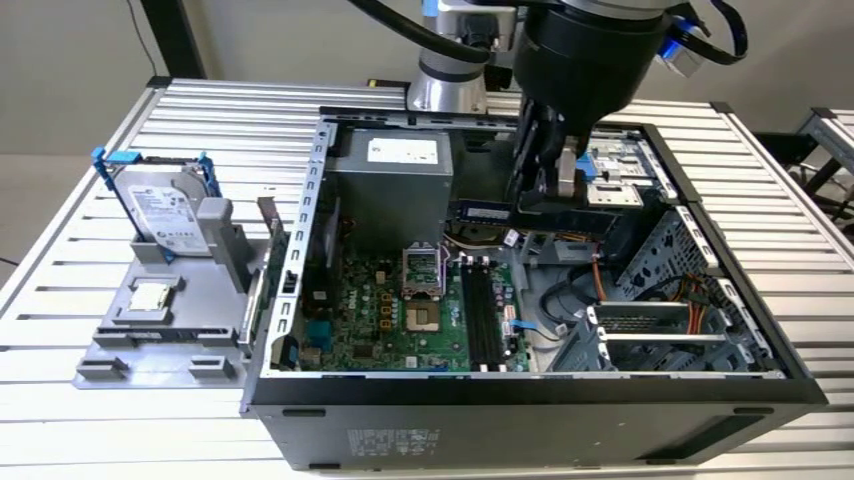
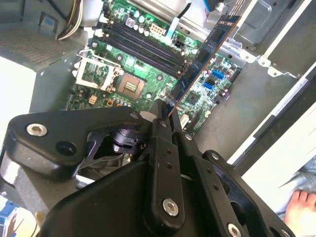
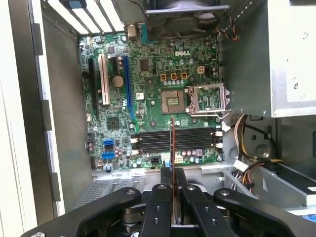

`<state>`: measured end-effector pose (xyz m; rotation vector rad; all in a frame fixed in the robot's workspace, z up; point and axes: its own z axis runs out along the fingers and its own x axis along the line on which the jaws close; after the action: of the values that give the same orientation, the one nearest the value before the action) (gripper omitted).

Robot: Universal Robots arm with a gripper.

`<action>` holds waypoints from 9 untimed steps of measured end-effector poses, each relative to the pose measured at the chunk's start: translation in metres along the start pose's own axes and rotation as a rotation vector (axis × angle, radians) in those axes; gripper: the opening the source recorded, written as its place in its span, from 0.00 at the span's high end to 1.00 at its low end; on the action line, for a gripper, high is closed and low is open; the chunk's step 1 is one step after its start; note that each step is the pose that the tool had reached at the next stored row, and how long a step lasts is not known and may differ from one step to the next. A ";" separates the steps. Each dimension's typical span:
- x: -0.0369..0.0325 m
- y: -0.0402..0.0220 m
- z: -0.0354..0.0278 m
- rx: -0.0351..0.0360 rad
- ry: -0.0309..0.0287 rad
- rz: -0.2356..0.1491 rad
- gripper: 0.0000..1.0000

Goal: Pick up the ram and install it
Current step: 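Pick up the ram and move it above insertion slot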

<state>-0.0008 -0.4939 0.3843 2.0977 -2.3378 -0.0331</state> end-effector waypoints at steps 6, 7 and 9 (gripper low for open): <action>-0.0019 -0.0170 -0.0002 0.0000 -0.0001 0.001 1.00; -0.0021 -0.0186 -0.0003 0.0000 0.0000 0.001 1.00; -0.0023 -0.0213 -0.0003 0.0001 -0.0001 0.001 1.00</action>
<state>0.0206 -0.4939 0.3842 2.0966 -2.3389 -0.0331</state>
